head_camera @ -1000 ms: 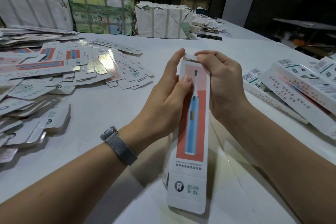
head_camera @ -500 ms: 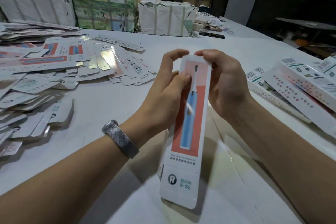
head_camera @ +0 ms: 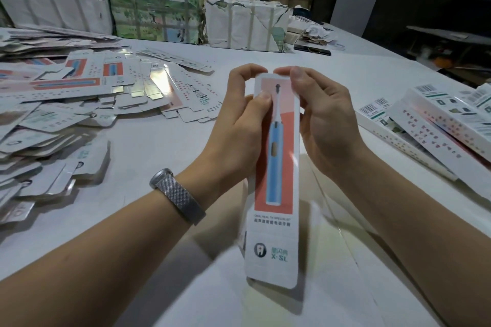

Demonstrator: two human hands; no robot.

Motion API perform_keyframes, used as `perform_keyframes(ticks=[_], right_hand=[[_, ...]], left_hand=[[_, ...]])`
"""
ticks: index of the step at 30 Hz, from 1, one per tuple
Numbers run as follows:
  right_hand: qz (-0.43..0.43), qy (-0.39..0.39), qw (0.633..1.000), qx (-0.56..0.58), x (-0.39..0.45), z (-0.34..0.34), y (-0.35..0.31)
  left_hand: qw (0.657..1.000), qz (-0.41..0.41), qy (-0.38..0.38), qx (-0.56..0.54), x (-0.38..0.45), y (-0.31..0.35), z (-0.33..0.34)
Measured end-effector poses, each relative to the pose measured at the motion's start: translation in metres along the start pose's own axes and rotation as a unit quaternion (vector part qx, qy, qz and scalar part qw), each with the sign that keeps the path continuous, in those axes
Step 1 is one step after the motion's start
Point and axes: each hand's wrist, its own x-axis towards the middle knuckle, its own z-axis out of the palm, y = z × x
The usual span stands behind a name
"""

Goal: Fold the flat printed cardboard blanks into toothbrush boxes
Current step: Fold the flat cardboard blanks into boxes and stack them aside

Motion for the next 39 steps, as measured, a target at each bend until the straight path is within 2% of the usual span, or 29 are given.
perform_keyframes(ticks=[7, 10, 14, 17, 20, 24, 27, 30, 32, 36, 39], right_hand=[[-0.016, -0.001, 0.999, -0.038, -0.006, 0.007, -0.001], [0.017, -0.027, 0.999, -0.014, -0.005, 0.006, -0.004], [0.02, -0.079, 0.993, -0.085, -0.002, 0.0, -0.006], [0.022, -0.081, 0.984, -0.159, 0.0, -0.004, -0.002], [0.028, -0.08, 0.97, -0.226, 0.003, -0.009, -0.004], [-0.011, -0.058, 0.938, -0.341, 0.013, -0.024, -0.009], [-0.03, 0.037, 0.891, -0.451, 0.031, -0.059, -0.021], [0.01, 0.145, 0.793, -0.592, 0.043, -0.114, -0.035], [0.061, 0.2, 0.737, -0.643, 0.045, -0.149, -0.038], [0.155, 0.254, 0.683, -0.667, 0.052, -0.181, -0.031], [0.109, 0.298, 0.668, -0.673, 0.058, -0.19, -0.026]], left_hand=[[0.994, -0.027, 0.1, -0.044, 0.011, 0.001, -0.005], [0.992, -0.028, 0.11, -0.047, 0.011, 0.001, -0.005], [0.992, 0.004, 0.126, -0.028, 0.011, 0.002, -0.004], [0.993, -0.014, 0.108, -0.038, 0.009, 0.002, -0.004], [0.997, -0.02, 0.053, -0.046, 0.01, 0.002, -0.004], [1.0, 0.008, -0.006, 0.006, 0.01, -0.005, 0.0], [1.0, 0.013, 0.0, 0.028, 0.01, -0.012, -0.002], [1.0, 0.011, 0.004, 0.013, 0.01, -0.019, -0.007], [1.0, 0.01, 0.004, 0.015, 0.01, -0.022, -0.009], [1.0, 0.002, 0.01, 0.029, 0.008, -0.026, -0.012], [0.999, 0.001, 0.009, 0.041, 0.006, -0.026, -0.013]])
